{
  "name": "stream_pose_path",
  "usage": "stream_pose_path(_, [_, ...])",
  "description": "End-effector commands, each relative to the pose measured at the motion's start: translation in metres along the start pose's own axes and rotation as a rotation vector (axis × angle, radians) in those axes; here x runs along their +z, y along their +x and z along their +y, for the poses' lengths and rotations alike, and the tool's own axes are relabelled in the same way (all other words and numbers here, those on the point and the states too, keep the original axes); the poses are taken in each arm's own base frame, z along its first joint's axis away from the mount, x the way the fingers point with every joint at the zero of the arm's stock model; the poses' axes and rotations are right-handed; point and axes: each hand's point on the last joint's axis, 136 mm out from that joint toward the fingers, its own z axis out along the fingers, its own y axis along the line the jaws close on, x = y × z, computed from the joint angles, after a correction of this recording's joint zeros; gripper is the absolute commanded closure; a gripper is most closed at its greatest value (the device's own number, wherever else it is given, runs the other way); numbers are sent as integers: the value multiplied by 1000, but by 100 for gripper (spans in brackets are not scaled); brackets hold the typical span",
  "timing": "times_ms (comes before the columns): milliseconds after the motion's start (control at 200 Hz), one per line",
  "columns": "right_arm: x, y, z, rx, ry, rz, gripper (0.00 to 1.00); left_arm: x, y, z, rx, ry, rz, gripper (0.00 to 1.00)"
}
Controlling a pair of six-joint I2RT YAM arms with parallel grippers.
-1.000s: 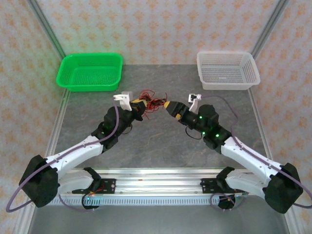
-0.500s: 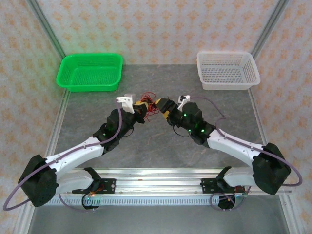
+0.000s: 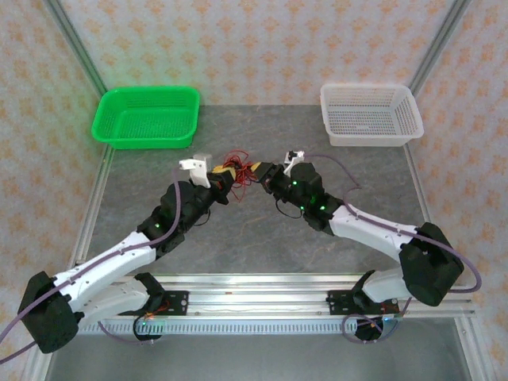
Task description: Untangle the cables
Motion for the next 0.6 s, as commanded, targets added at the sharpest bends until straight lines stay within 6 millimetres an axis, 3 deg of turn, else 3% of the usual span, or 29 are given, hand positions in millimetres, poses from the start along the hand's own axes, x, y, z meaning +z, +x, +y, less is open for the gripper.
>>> stream_pose_path(0, [-3,-4,15,-85,-23,-10,98,-13,-30,-13,-40,44,-84,100])
stream_pose_path(305, [-24,2,49,-365,-170,106,100,-25,-29,30,-20,-187,-100,100])
stream_pose_path(410, [-35,2,59,-429,-243,135,100,-26,-27,38,-13,-227,-95,87])
stream_pose_path(591, [-50,-1,78,-490,-343,127,100,-23,-16,36,-16,-196,-74,48])
